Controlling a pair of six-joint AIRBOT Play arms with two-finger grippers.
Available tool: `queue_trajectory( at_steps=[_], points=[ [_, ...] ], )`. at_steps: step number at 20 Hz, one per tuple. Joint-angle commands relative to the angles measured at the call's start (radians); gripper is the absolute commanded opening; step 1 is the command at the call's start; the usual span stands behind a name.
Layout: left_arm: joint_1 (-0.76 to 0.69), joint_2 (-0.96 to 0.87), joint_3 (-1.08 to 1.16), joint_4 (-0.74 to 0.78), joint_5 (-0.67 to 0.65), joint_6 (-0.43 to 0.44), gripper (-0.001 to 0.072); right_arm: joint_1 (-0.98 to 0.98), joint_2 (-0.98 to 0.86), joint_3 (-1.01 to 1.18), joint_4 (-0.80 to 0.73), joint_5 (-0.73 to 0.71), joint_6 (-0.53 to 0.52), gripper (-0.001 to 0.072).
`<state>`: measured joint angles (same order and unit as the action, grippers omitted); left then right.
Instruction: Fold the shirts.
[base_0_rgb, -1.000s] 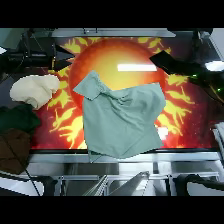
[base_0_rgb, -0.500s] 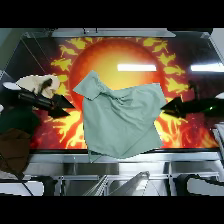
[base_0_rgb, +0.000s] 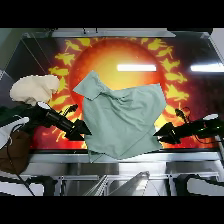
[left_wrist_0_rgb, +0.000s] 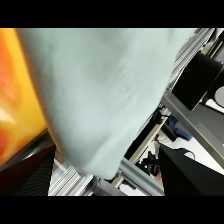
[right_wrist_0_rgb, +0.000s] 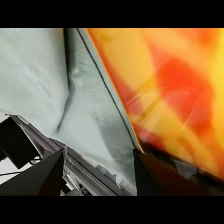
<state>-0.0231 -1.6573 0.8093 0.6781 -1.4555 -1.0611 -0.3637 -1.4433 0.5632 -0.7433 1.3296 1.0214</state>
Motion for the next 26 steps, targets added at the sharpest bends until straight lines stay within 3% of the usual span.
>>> queue_trajectory(
  at_steps=[1,3,4,5,9,14,21,23,24,25,26],
  points=[
    [-0.075,-0.025,-0.013,0.002,0.048,0.016,0.0569,0.057,-0.002,-0.016,-0.042,-0.074,-0.003,0.0495],
    [-0.087,-0.026,-0.013,0.002,0.049,0.016,0.035,0.093,-0.001,-0.013,-0.043,-0.073,-0.004,0.0495],
    [-0.087,-0.026,-0.013,0.002,0.049,0.018,0.011,0.09,-0.001,-0.011,-0.042,-0.071,-0.004,0.0496],
    [-0.087,-0.026,-0.013,0.0,0.048,0.037,0.0021,0.081,-0.001,-0.003,-0.042,-0.059,-0.003,0.0496],
    [-0.084,-0.026,-0.013,0.001,0.007,0.047,0.0021,-0.019,-0.001,0.088,-0.025,0.071,0.005,0.0496],
    [-0.084,-0.026,-0.013,0.0,-0.014,0.049,0.0021,-0.163,-0.003,0.143,-0.049,0.061,-0.007,0.0495],
    [-0.084,-0.026,-0.013,-0.002,-0.015,0.059,0.0021,-0.029,-0.009,-0.027,-0.06,-0.037,-0.042,0.0495],
    [-0.084,-0.026,-0.013,-0.026,-0.016,0.074,0.0021,0.043,-0.015,-0.03,0.005,-0.04,-0.058,0.0495],
    [-0.082,-0.026,-0.013,-0.063,-0.021,0.109,0.0021,0.072,-0.016,-0.029,0.076,-0.04,-0.074,0.0457],
    [-0.075,-0.026,-0.013,-0.109,-0.031,0.156,0.002,0.091,-0.016,-0.028,0.148,-0.038,-0.093,0.0141],
    [-0.065,-0.022,-0.013,-0.161,-0.048,0.193,0.0019,0.105,-0.015,-0.021,0.211,-0.031,-0.129,0.0019]
  ],
)
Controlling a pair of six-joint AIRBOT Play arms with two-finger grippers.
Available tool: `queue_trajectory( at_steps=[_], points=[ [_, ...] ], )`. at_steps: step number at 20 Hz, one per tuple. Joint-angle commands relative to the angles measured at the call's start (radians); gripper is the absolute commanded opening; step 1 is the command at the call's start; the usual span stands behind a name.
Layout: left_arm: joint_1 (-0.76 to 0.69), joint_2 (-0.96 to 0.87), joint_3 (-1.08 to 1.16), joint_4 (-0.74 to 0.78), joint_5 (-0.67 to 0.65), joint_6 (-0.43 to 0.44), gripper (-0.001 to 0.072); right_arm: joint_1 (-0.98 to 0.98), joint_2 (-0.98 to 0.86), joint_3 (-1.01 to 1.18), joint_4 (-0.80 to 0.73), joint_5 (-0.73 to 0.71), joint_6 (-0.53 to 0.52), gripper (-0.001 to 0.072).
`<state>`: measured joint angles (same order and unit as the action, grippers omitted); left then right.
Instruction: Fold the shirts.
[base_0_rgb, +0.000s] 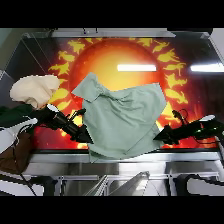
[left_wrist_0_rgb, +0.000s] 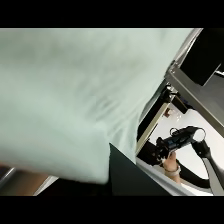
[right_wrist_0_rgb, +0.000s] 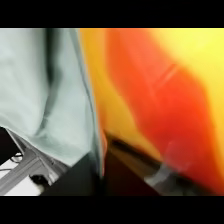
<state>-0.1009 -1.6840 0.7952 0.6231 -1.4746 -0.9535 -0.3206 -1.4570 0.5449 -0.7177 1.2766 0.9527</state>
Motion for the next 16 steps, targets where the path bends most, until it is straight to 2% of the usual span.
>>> queue_trajectory(
  at_steps=[1,4,6,8,10,11,13,15,16],
  points=[
    [0.026,0.022,0.001,-0.137,-0.041,0.093,0.0017,0.069,0.002,0.008,0.232,0.033,-0.086,0.0019],
    [0.085,0.174,0.001,-0.225,-0.142,0.092,0.0009,0.068,0.09,0.063,0.36,0.145,-0.138,0.0018],
    [0.134,0.36,0.002,-0.352,-0.236,0.062,0.0001,0.068,0.258,0.138,0.423,0.217,-0.121,0.0018],
    [0.173,0.611,0.04,-0.489,-0.267,-0.021,0.0001,0.054,0.492,0.266,0.464,0.206,-0.069,0.0018],
    [0.198,0.867,0.193,-0.535,-0.243,-0.115,0.0003,0.011,0.72,0.438,0.475,0.127,-0.016,0.0018],
    [0.217,0.982,0.309,-0.535,-0.2,-0.134,0.002,-0.029,0.832,0.528,0.475,0.065,-0.016,0.0019],
    [0.292,1.143,0.563,-0.442,-0.072,-0.132,0.0027,-0.111,1.027,0.654,0.427,-0.119,-0.017,0.0019],
    [0.418,1.229,0.818,-0.129,0.06,-0.17,0.0027,-0.186,1.176,0.702,0.354,-0.317,-0.018,0.0018],
    [0.478,1.244,0.89,-0.01,0.11,-0.205,0.0027,-0.225,1.222,0.715,0.334,-0.37,-0.032,0.0019]
  ],
)
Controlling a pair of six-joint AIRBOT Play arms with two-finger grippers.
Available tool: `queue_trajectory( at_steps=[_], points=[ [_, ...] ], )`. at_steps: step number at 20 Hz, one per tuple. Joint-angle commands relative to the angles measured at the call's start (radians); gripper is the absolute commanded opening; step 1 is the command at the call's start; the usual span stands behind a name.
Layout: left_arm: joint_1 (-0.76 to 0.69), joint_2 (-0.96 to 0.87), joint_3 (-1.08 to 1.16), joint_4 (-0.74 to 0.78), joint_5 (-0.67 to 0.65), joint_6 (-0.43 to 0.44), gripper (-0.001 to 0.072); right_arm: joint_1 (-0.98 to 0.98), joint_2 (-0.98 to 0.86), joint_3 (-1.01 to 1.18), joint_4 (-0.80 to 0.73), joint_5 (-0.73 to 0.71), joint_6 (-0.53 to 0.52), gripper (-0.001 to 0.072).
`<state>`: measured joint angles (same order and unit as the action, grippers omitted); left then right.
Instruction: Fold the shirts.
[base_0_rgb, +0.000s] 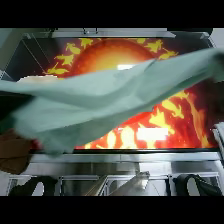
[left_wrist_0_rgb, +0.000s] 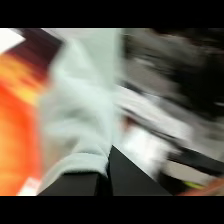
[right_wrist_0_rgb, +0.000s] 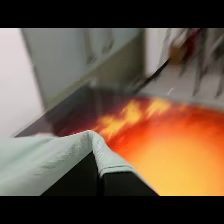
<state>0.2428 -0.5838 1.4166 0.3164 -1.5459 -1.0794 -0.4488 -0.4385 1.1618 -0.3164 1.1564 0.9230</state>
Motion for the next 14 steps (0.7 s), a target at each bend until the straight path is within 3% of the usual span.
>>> queue_trajectory(
  at_steps=[1,3,6,8,10,13,14],
  points=[
    [0.197,0.134,0.311,0.327,0.199,-0.085,0.0027,-0.134,0.217,0.112,-0.073,-0.248,-0.025,0.0018],
    [0.28,0.045,0.311,0.159,0.136,-0.079,0.0028,-0.224,0.185,0.125,-0.006,-0.157,-0.033,0.0018],
    [0.28,-0.159,0.136,-0.136,0.099,-0.001,0.0029,-0.275,0.08,0.119,0.084,-0.084,-0.034,0.0018],
    [0.183,-0.309,0.017,-0.159,0.079,0.024,0.0029,-0.274,-0.021,0.094,0.164,-0.021,-0.056,0.0018],
    [0.022,-0.485,-0.083,-0.157,0.088,0.135,0.0028,-0.231,-0.154,0.042,0.199,0.05,-0.09,0.0018],
    [-0.172,-0.804,-0.102,-0.151,0.121,0.284,0.0033,0.038,-0.398,-0.095,0.095,-0.028,-0.178,0.0018],
    [-0.209,-0.918,-0.067,-0.15,0.124,0.321,0.0173,0.151,-0.499,-0.14,0.013,-0.132,-0.178,0.0018]
  ],
)
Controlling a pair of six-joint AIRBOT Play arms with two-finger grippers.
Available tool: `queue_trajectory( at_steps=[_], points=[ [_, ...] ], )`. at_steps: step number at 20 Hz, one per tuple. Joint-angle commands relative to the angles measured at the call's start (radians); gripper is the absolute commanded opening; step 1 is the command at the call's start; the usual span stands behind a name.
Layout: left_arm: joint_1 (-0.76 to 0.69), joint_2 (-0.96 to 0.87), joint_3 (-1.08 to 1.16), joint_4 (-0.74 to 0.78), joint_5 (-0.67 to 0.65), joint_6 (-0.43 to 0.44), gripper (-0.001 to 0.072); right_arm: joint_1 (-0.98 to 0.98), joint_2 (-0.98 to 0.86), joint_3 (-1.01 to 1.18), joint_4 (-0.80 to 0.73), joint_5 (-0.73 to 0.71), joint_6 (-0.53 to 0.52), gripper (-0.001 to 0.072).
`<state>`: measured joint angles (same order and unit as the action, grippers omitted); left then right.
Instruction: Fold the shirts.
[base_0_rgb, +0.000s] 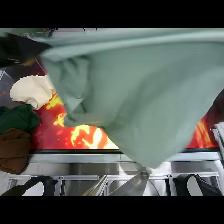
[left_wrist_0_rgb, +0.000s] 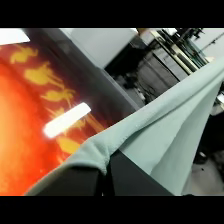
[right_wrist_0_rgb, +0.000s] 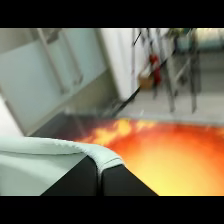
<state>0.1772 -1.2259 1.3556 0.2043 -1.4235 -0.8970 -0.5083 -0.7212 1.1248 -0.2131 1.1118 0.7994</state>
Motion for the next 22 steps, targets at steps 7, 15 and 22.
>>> queue_trajectory(
  at_steps=[7,15,22],
  points=[
    [-0.054,-0.789,0.48,-0.047,-0.159,-0.023,0.0343,0.391,-0.723,-0.031,-0.153,-0.384,-0.04,0.0594],
    [0.092,-0.686,0.56,0.603,-0.269,-0.257,0.0344,0.138,-0.566,-0.063,-0.368,0.063,0.126,0.0388],
    [0.064,-0.771,0.328,0.849,-0.104,-0.267,0.0344,-0.049,-0.402,-0.413,-0.393,0.093,0.177,0.0505]
  ],
)
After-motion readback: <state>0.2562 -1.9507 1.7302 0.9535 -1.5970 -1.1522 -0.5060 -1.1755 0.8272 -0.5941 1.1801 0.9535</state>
